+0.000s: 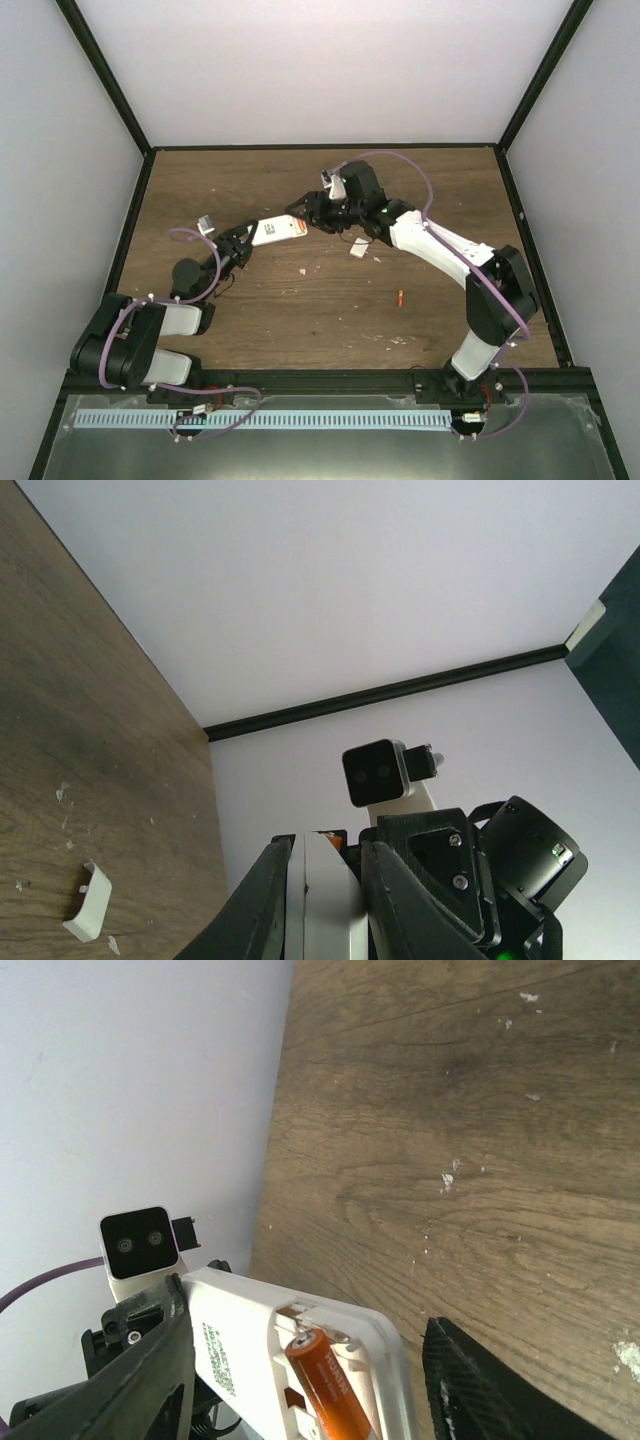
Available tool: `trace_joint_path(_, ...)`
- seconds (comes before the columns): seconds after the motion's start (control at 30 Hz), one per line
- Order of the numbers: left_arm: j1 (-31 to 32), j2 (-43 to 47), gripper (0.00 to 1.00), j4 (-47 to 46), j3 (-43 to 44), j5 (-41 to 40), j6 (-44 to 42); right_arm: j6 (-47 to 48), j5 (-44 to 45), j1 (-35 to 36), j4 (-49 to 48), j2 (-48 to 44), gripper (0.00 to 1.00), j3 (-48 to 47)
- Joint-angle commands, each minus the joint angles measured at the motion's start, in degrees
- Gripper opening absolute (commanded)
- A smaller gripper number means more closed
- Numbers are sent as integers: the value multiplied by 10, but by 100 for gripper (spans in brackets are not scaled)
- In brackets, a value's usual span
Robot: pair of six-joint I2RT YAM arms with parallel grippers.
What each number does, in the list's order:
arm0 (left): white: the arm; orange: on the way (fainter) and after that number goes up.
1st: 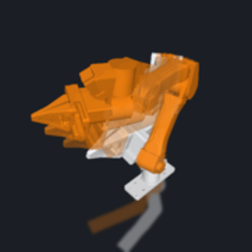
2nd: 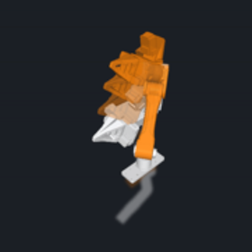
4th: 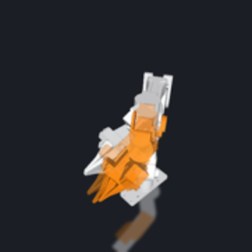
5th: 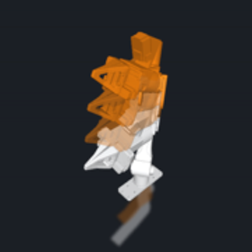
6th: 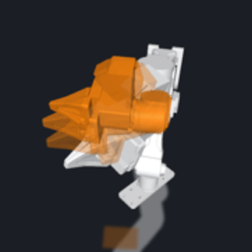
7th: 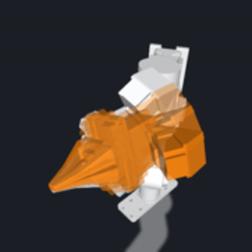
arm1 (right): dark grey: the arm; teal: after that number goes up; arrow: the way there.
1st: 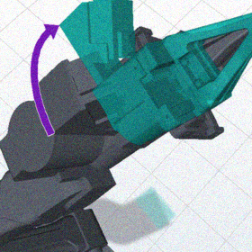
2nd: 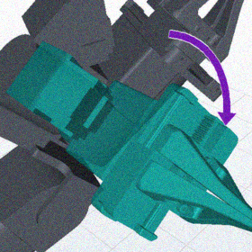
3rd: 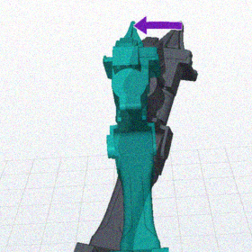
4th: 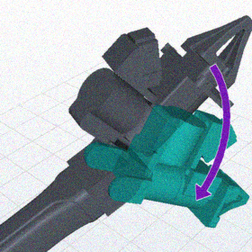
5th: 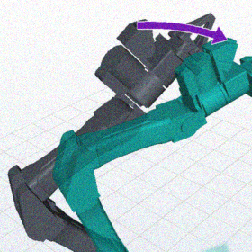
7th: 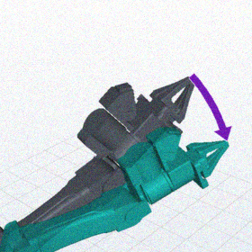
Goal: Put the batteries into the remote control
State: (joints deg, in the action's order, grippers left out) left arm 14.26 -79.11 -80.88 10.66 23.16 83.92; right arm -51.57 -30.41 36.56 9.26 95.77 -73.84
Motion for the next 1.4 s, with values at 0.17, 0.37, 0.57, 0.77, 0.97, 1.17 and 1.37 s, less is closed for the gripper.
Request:
trace_joint_path(0.17, 0, -15, 0, -51, 3, -1, 4, -15, -6, -2, -26, -17, 46, -1)
trace_joint_path(0.37, 0, -20, 0, -58, 7, 1, 3, -18, -16, -2, -35, -14, 42, 1)
trace_joint_path(0.57, 0, -26, 0, -65, 5, 1, 3, -28, -13, -2, -39, -15, 35, 0)
trace_joint_path(0.77, 0, -27, 0, -65, 7, 5, -6, -35, -12, -2, -44, -18, 35, 4)
trace_joint_path(0.97, 0, -30, 0, -74, 9, 6, -18, -46, -12, -2, -50, -21, 33, 6)
trace_joint_path(1.17, 0, -40, 0, -94, 7, 7, -17, -55, -8, -3, -56, -25, 32, 7)
trace_joint_path(1.37, 0, -46, 0, -109, 3, 4, -16, -67, -7, -4, -73, -31, 32, 20)
